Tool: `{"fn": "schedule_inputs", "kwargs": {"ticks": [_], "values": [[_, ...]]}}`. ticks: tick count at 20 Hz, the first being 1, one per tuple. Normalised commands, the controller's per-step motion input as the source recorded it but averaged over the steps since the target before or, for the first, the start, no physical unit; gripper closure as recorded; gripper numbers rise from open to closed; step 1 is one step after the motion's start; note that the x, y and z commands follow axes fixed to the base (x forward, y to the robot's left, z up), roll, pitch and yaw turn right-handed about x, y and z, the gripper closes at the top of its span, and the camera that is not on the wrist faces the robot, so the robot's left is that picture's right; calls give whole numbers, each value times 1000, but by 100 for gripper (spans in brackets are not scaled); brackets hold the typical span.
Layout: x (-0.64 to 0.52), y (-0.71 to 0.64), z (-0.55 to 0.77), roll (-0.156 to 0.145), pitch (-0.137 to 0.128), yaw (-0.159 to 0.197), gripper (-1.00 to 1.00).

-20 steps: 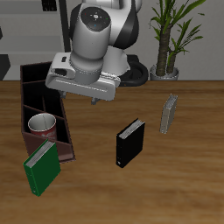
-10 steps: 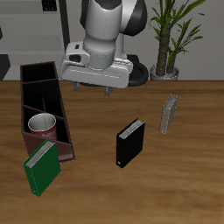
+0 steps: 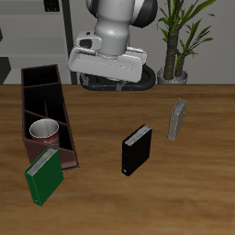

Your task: Place the red mug into the right desk caddy's left compartment and place the black book into the right desk caddy's front compartment

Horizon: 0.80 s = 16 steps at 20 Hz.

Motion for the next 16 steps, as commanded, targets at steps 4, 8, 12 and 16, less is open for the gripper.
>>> {"fn": "schedule_inputs", "kwargs": {"ticks": [4, 8, 12, 16], "values": [[79, 189, -36, -21, -33, 56, -100], [87, 342, -98, 143, 88, -49, -100], [15, 247, -58, 229, 90, -40, -100], [-39, -12, 148, 99, -30, -73, -100]]}}
